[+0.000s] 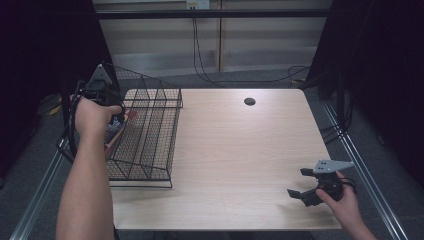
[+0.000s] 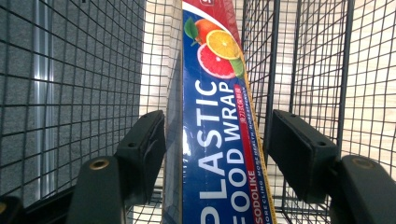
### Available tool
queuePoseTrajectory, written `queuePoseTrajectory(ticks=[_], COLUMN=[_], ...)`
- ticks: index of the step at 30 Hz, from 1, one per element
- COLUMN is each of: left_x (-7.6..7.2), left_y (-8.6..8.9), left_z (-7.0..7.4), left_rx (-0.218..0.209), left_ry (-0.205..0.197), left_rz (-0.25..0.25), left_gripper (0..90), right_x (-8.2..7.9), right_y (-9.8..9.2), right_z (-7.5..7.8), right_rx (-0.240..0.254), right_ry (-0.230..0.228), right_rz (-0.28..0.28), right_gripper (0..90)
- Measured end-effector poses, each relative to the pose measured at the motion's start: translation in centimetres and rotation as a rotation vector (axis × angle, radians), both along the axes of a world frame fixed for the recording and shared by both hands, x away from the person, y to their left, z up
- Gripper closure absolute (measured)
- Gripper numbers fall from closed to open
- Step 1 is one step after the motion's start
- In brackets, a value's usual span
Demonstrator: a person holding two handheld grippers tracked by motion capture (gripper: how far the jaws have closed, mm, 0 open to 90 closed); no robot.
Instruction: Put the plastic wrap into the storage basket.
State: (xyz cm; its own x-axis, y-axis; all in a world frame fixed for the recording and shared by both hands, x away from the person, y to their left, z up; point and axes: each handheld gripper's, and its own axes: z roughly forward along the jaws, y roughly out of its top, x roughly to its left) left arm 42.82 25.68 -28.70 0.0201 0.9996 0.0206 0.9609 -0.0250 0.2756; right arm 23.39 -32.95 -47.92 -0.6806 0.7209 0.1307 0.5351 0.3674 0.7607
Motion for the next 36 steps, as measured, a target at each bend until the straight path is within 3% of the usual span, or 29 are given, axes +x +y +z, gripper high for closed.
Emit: queuePoseTrajectory(ticks=[7,9,13,19,24,36], left_x=[-0.2,-0.3,-0.8,-1.6,-2.2,-2.8], left_y=[-0.2,-0.4,-0.8,-1.6,-2.5,-3.4], left_z=[0.4,0.6,1.0,1.8,2.1,1.6], left_rx=[-0.01,0.009,-0.023,-0.047,-0.09,-0.12], left_ry=[-0.008,-0.017,-0.053,-0.075,-0.092,-0.11], left_rz=[-0.018,-0.029,-0.029,-0.073,-0.118,-0.17], left_gripper=[31.5,29.1,21.5,17.1,15.1,13.4], right_x=[0.0,0.0,-0.1,0.0,0.0,0.0], right_y=[0.0,0.0,-0.1,0.1,0.1,0.1], right_z=[0.0,0.0,0.1,0.2,0.2,0.3], right_rx=[0.0,0.0,0.002,0.003,0.003,0.006], right_ry=[-0.002,-0.003,-0.005,-0.006,-0.009,-0.012], right_rz=[0.0,0.0,-0.005,-0.001,-0.001,-0.001], right_gripper=[1.6,1.7,1.7,1.6,1.6,1.6])
